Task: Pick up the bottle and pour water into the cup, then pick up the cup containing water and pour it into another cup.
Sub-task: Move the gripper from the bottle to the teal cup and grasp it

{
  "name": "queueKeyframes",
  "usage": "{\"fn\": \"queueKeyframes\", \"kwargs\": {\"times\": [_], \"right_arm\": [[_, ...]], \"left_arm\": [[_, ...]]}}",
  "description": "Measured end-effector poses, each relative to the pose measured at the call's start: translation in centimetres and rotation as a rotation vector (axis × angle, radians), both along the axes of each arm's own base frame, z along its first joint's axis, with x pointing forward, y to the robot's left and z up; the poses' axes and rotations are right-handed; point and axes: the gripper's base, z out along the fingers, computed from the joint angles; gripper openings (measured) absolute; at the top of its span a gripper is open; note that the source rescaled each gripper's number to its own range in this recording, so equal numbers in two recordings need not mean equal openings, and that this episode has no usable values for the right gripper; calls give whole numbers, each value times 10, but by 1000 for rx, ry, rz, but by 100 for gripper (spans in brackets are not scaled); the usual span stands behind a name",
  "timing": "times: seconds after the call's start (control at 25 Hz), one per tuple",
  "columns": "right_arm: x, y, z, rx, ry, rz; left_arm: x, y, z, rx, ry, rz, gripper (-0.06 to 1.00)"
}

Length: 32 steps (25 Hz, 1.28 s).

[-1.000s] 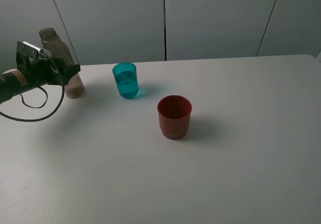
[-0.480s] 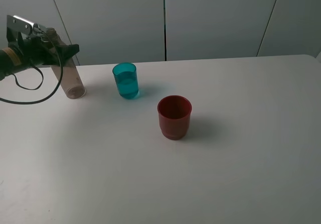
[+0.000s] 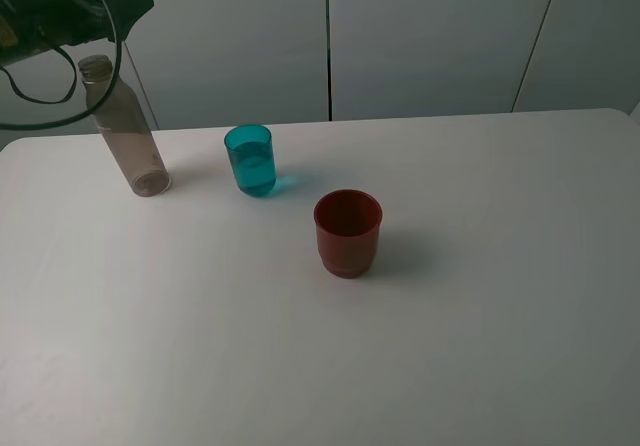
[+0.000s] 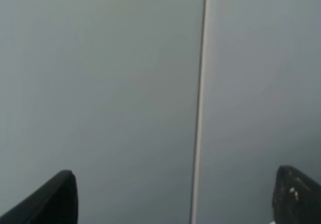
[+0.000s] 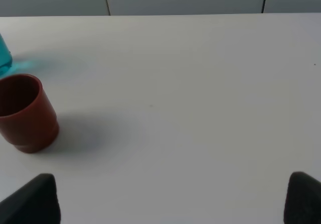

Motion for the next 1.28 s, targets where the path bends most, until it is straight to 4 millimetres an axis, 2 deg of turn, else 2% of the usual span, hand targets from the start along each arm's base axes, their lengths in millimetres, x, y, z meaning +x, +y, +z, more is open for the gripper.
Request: {"fn": "queueKeyframes", "kwargs": {"times": [0.16, 0.44, 0.72, 1.08, 1.28], "right_arm": [[0, 0, 0, 0, 0, 0], [0, 0, 0, 0, 0, 0], [0, 0, 0, 0, 0, 0], [0, 0, 0, 0, 0, 0], [0, 0, 0, 0, 0, 0]], "left_arm": [[-13, -25, 6, -30, 31, -65, 97], [-41, -59, -32, 69, 147, -180, 97], [-66, -60, -76, 179, 205, -231, 97], [-64, -62, -140, 185, 335, -273, 97], [-59, -60, -164, 174, 319, -230, 97]]}}
